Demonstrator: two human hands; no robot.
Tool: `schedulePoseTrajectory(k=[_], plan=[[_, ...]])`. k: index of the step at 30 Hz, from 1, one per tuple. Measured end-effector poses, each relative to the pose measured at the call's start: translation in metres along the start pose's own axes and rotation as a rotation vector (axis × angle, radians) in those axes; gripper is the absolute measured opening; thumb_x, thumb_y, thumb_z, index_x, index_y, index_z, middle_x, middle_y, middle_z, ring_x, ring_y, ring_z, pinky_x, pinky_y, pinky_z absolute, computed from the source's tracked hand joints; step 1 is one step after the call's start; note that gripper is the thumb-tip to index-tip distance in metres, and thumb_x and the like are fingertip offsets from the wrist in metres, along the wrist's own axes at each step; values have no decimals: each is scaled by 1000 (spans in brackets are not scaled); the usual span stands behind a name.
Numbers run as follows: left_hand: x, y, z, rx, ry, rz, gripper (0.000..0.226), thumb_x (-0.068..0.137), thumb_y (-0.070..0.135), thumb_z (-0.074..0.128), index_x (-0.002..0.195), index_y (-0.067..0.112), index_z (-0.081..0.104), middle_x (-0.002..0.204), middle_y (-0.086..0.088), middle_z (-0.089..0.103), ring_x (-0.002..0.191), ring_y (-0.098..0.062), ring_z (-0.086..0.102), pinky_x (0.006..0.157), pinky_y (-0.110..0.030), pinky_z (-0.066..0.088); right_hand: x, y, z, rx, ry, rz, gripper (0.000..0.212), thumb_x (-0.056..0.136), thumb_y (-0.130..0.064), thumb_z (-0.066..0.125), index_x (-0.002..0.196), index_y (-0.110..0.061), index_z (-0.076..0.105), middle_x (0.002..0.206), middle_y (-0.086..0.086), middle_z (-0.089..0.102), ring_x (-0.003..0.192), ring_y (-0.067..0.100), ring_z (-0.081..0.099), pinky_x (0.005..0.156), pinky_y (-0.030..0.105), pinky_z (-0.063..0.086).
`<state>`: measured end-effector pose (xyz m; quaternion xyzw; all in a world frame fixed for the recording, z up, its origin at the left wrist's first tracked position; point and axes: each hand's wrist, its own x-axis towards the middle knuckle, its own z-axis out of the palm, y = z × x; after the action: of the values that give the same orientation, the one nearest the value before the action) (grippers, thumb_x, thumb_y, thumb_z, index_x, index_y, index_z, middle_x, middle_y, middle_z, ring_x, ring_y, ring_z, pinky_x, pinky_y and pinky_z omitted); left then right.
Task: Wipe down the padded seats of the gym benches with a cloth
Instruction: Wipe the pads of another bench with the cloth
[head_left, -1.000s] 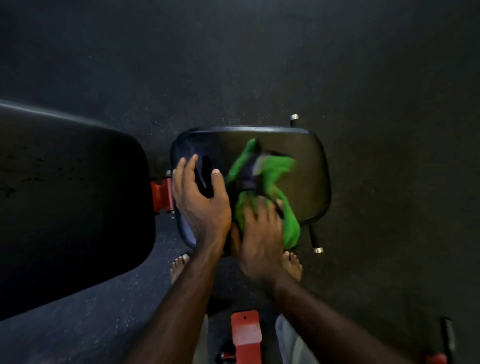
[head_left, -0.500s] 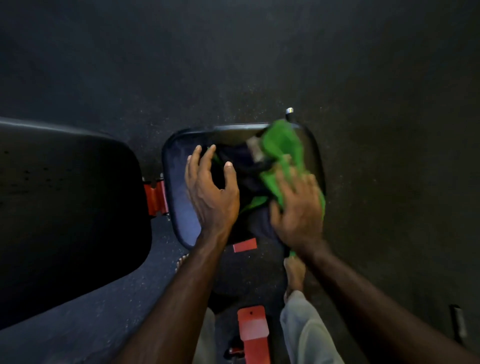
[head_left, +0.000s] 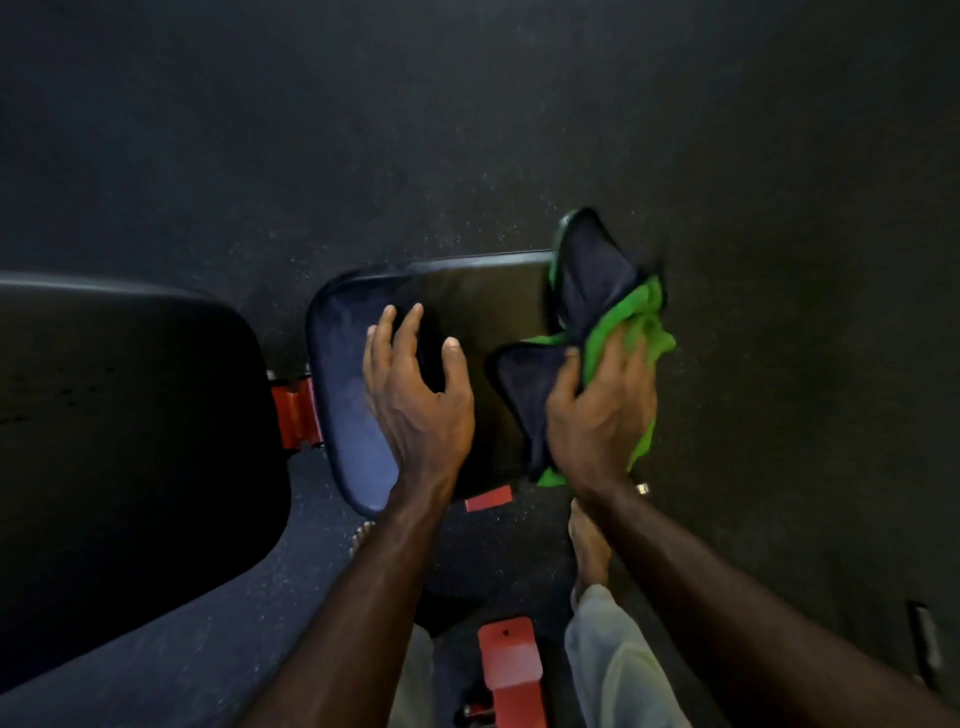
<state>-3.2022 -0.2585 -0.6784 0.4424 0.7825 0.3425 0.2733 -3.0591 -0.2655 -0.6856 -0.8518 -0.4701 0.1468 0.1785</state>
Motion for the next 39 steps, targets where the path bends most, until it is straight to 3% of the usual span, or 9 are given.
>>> schedulePoseTrajectory(k=[4,9,13,18,23,28,33,37,39], plan=[[0,1,4,39,9,18,51,96,36,58,145,22,55,160,1,41,153,-19,25,120,-36,19,17,32,-9,-149,-170,-588,65,100,-51,49,158,-23,40,167,4,32,155,35,25,122,55,25],[3,5,8,46,2,30,51,96,37,57,145,23,55,160,2,41,153,-18,26,121,-37,20,29,2,-2,26,-70,94,66,101,-54,45,150,-11,42,149,19,46,133,40,50,103,49,45],[8,12,14,48,-4,35,51,96,34,59,145,22,55,160,2,41,154,-18,24,122,-40,22,39,24,-11,-29,-165,-336,70,100,-58,47,155,-14,40,158,21,39,143,38,41,109,50,44],[11,25,21,39,-20,56,52,95,37,57,145,22,56,161,2,41,154,-18,24,120,-32,18,62,5,-7,246,-232,183,64,95,-69,52,143,-28,47,130,4,56,122,28,58,95,43,50],[8,23,29,55,-58,67,52,95,39,56,145,20,56,160,1,42,153,-18,25,121,-33,19,68,4,-11,-60,-247,-412,76,96,-72,45,158,-33,30,160,9,33,137,33,44,106,48,44],[5,18,28,53,-72,80,52,96,38,55,145,19,56,160,2,42,154,-16,24,122,-33,20,111,-20,-1,200,-281,204,59,97,-68,49,126,-18,61,126,12,65,118,35,61,94,40,49],[6,17,28,65,-58,86,50,96,35,57,142,16,59,159,-2,44,153,-20,26,122,-33,21,108,-22,1,-92,-263,-619,58,96,-66,46,139,-30,60,138,5,58,122,33,57,98,44,48],[6,17,26,69,-84,91,51,96,36,56,143,16,58,159,0,43,153,-18,25,122,-34,21,139,-35,10,78,-347,-85,53,93,-68,48,112,-24,69,110,7,71,104,34,67,84,39,54],[7,18,25,69,-87,74,52,97,38,55,144,17,57,160,2,42,154,-16,24,122,-33,20,122,-37,8,83,-264,-37,49,98,-61,47,113,-20,68,115,10,68,106,33,65,91,45,53]])
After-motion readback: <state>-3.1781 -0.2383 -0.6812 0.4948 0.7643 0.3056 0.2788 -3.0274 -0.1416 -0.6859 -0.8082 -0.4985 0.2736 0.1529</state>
